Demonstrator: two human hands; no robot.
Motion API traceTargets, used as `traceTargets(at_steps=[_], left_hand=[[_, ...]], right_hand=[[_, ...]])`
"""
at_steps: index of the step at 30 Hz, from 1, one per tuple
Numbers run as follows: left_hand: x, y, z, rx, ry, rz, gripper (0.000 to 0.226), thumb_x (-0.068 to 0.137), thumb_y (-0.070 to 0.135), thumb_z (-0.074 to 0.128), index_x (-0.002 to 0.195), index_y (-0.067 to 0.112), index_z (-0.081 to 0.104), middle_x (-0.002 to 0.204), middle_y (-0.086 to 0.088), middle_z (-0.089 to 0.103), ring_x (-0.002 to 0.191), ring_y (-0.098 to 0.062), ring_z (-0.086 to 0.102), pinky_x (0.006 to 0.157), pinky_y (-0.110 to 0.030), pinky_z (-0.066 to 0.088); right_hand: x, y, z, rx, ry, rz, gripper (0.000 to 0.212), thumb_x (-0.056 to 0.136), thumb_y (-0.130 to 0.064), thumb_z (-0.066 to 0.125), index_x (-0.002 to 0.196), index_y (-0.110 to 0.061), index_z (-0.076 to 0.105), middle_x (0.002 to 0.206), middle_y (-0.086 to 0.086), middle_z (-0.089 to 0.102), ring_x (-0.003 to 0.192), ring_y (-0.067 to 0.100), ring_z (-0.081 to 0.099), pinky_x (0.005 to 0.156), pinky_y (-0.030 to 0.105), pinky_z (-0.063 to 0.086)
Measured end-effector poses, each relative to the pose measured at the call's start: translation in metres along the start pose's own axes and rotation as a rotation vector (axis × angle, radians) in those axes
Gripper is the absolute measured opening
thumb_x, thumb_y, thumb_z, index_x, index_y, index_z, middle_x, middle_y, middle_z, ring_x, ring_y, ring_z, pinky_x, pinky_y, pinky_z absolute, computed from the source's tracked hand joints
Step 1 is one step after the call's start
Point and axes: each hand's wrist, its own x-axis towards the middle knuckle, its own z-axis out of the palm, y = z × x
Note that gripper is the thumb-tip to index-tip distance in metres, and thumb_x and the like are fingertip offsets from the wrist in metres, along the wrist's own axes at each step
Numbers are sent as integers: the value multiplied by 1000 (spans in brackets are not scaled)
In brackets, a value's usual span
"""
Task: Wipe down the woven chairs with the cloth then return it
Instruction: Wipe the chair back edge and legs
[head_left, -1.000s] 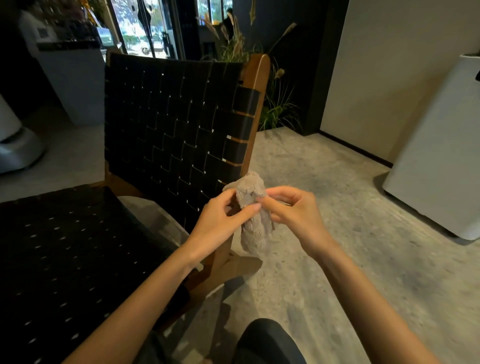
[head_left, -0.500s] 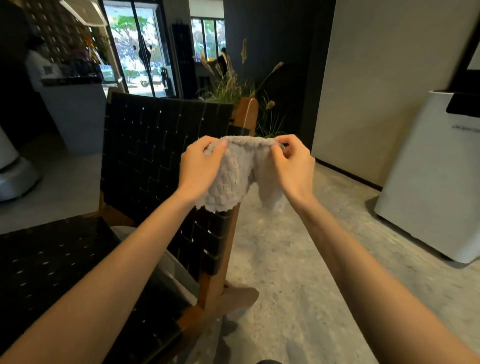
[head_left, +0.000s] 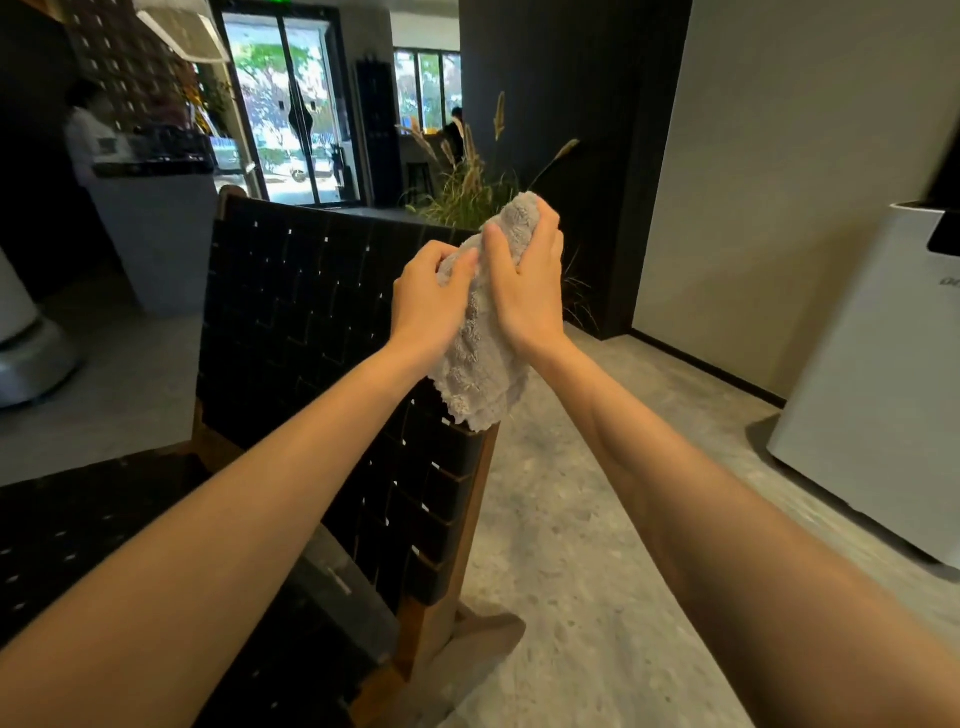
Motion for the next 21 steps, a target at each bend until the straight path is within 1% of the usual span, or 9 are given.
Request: traceTargets(at_steps=[2, 4, 6, 8, 11, 13, 14, 18, 21], left_hand=[[-5, -3, 5, 0, 38, 17, 17, 95, 36, 51, 81, 27, 51, 76, 13, 53, 67, 13, 51, 57, -2, 36], [-13, -6, 8, 9, 99, 75, 14, 95, 36, 52, 86, 25, 50, 74, 14, 54, 68, 13, 52, 56, -3, 37], [-22, -9, 10, 1, 134, 117, 13, 95, 34, 52, 87, 25, 49, 71, 14, 54, 66, 13, 52, 54, -5, 37], [-33, -14, 9, -2, 133, 129, 14, 95, 33, 53, 85, 25, 48, 69, 14, 53, 64, 9, 53, 53, -8, 38], [-53, -30, 4, 42, 85, 152, 15, 96, 33, 52, 84, 24, 47, 68, 12, 53, 63, 1, 53, 52, -12, 40], [-74, -46, -3, 33, 29, 163, 15, 96, 33, 52, 85, 24, 47, 69, 11, 54, 63, -2, 54, 52, -13, 40], [-85, -55, -6, 30, 1, 162, 14, 96, 32, 52, 85, 24, 47, 70, 11, 54, 63, -4, 55, 52, -14, 40], [-127, -89, -12, 53, -89, 83, 12, 96, 33, 52, 86, 28, 46, 72, 12, 55, 64, -3, 57, 52, -15, 43], [-158, -111, -15, 73, -116, 33, 17, 95, 34, 53, 82, 33, 42, 69, 15, 53, 63, 2, 56, 53, -11, 41]], right_hand=[[0, 7, 1, -60, 33, -11, 47, 95, -45, 46, 137, -30, 31, 121, 0, 44, 108, 16, 48, 93, 43, 46], [-3, 10, 3, -114, 86, -24, 49, 94, -50, 43, 138, -36, 30, 124, -1, 45, 106, 13, 48, 84, 39, 48], [-12, 14, 7, -155, 137, -18, 54, 94, -53, 40, 142, -37, 23, 130, 0, 42, 105, 9, 43, 77, 32, 42], [-26, 21, 12, -154, 152, 27, 59, 94, -56, 38, 146, -37, 16, 136, 2, 40, 107, 9, 42, 77, 30, 38], [-59, 37, 20, -120, 136, 68, 64, 92, -61, 32, 148, -40, 8, 141, 3, 37, 111, 10, 47, 77, 26, 38], [-86, 48, 25, -130, 125, 57, 66, 91, -64, 31, 147, -42, 5, 139, 2, 37, 94, -1, 47, 67, 18, 37], [-98, 53, 27, -136, 117, 57, 67, 90, -64, 30, 147, -42, 3, 138, 1, 37, 87, -4, 45, 64, 18, 38], [-147, 75, 36, -145, 55, 100, 69, 91, -63, 30, 148, -40, 0, 136, 1, 35, 98, 5, 49, 71, 31, 50], [-181, 93, 40, -142, 7, 109, 70, 92, -60, 31, 150, -36, 0, 140, 1, 32, 111, 14, 50, 78, 30, 48]])
